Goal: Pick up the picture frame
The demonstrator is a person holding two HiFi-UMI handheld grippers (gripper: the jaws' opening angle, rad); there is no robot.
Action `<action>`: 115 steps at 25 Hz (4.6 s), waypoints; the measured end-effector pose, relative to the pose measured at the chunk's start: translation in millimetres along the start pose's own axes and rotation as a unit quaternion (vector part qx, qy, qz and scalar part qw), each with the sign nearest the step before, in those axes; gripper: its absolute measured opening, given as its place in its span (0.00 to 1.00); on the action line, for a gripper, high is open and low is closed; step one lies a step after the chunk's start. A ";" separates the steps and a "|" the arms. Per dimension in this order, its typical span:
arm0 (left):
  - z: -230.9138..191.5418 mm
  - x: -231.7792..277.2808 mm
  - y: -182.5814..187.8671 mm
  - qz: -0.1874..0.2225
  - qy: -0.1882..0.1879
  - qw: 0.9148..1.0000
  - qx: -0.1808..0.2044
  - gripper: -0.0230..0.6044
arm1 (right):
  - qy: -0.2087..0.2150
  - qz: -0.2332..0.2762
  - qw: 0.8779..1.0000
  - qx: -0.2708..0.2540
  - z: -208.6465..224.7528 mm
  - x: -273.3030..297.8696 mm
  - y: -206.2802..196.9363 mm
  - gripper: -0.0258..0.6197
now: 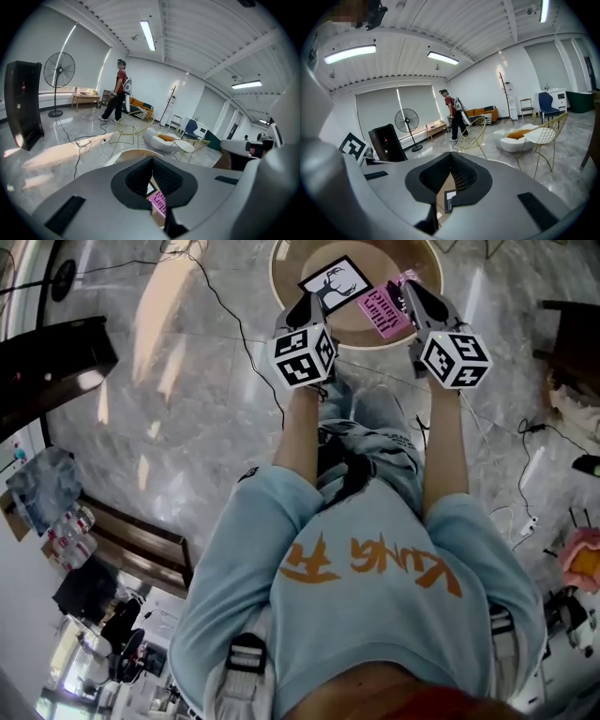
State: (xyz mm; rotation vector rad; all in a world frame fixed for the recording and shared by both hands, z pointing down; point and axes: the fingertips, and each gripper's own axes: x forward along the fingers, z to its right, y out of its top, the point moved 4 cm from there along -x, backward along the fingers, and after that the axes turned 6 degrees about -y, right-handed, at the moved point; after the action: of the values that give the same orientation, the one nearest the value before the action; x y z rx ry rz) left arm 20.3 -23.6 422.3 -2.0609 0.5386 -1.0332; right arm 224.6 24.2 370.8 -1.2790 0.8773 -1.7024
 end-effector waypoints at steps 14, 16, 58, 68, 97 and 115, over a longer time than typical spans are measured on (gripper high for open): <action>-32.4 45.4 -55.4 -0.024 0.111 0.987 -0.111 0.07 | 0.108 -0.142 0.983 -0.045 23.8 106.9 -59.7 0.04; -40.4 50.8 -66.8 -0.030 0.119 0.985 -0.123 0.07 | 0.115 -0.158 0.980 -0.049 23.2 115.8 -72.8 0.04; -160.9 215.3 -230.2 -0.129 0.148 0.952 -0.236 0.26 | 0.079 -0.362 0.917 -0.146 113.5 312.4 -280.0 0.22; -175.9 227.0 -247.2 -0.165 0.168 0.940 -0.247 0.23 | 0.081 -0.393 0.902 -0.157 114.2 337.2 -293.7 0.21; -156.7 81.8 -98.4 -0.087 0.154 0.974 -0.143 0.17 | 0.061 -0.289 0.950 -0.102 -0.8 265.0 -156.2 0.14; -132.9 -25.1 52.9 0.037 0.134 0.987 -0.074 0.17 | 0.050 -0.129 0.984 -0.111 -90.8 196.5 7.4 0.14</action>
State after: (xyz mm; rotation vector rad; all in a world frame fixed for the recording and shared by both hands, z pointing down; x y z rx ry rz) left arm -103.9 -98.8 420.4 -2.0232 0.8459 -1.2688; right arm 107.8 -151.2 421.2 -1.5198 1.0181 -1.9271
